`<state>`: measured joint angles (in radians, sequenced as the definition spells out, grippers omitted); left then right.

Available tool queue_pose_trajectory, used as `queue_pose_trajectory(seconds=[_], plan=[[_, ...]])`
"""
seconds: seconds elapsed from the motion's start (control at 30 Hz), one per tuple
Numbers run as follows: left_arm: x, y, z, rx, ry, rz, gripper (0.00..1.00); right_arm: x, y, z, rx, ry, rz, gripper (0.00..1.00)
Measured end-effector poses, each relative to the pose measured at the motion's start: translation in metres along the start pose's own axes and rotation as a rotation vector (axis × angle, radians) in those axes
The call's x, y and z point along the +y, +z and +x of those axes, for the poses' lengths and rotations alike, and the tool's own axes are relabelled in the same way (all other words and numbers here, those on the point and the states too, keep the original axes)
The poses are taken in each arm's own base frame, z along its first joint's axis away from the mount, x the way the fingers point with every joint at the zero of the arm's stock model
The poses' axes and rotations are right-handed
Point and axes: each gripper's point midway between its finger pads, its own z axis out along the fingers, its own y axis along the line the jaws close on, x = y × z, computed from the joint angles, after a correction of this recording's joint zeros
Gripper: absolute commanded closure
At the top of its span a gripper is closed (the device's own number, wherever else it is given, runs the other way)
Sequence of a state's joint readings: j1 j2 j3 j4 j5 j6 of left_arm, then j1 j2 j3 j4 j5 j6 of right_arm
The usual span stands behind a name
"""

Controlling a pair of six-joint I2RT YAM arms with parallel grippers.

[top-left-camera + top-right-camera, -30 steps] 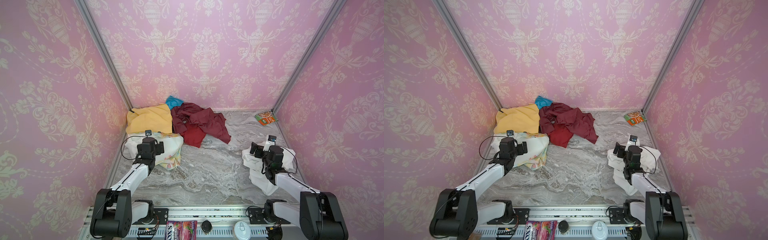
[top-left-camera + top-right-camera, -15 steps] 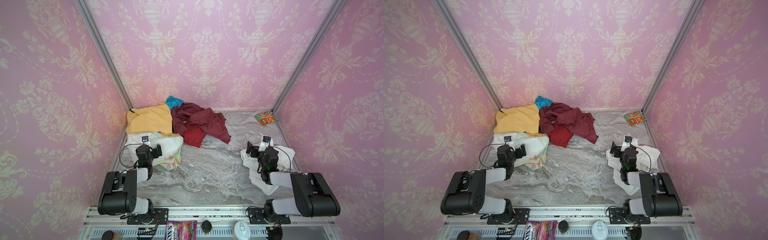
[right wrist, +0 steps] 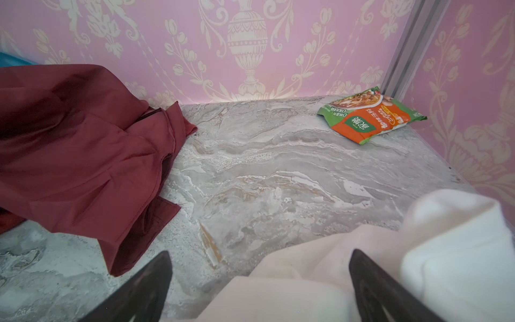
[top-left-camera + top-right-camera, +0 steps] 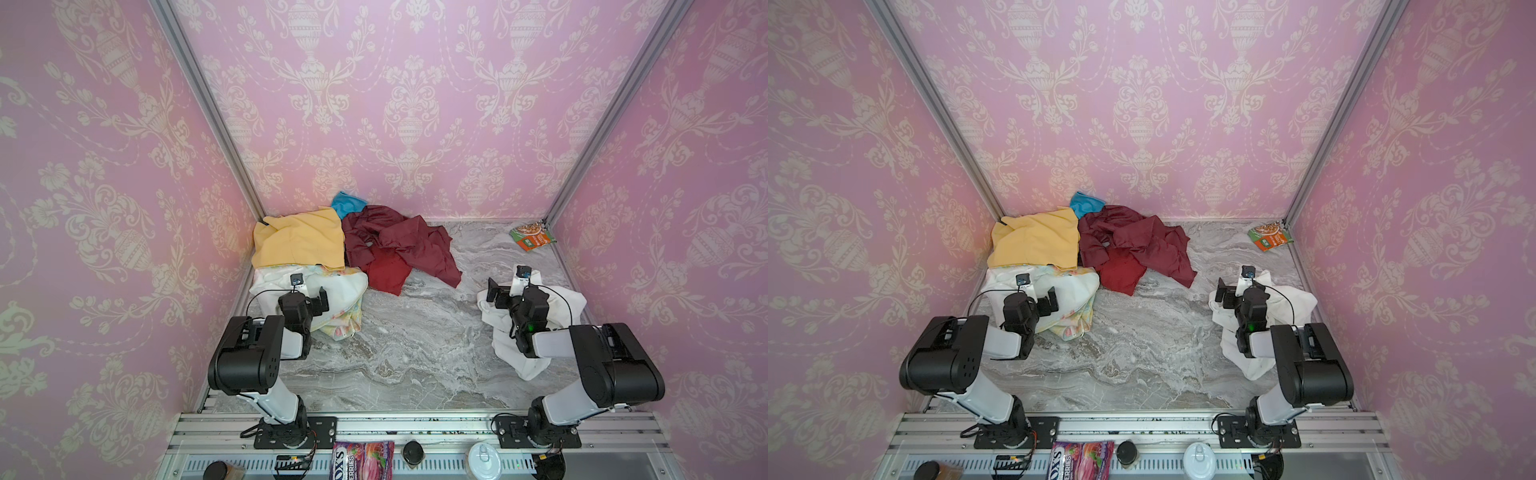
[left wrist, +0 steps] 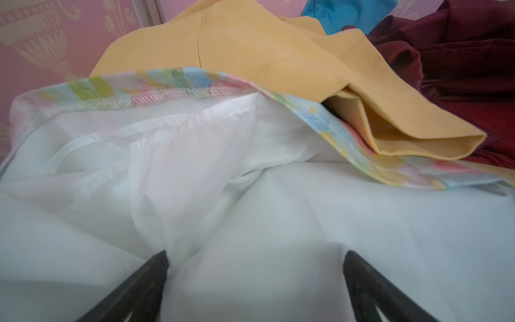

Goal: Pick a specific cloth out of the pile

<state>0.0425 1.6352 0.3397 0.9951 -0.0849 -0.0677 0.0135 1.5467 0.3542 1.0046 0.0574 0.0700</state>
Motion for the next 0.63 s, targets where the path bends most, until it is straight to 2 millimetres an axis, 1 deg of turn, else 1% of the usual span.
queue_pose_trajectory(seconds=[0.17, 0.63], plan=[[0.0011, 0.0, -0.0019, -0.008, 0.003, -0.007, 0.01, 0.0005, 0.0, 0.0048, 0.019, -0.008, -0.002, 0.0], [0.0011, 0.0, -0.0028, -0.011, 0.006, -0.007, 0.01, 0.0004, -0.0001, 0.0075, 0.03, -0.02, -0.002, 0.0]])
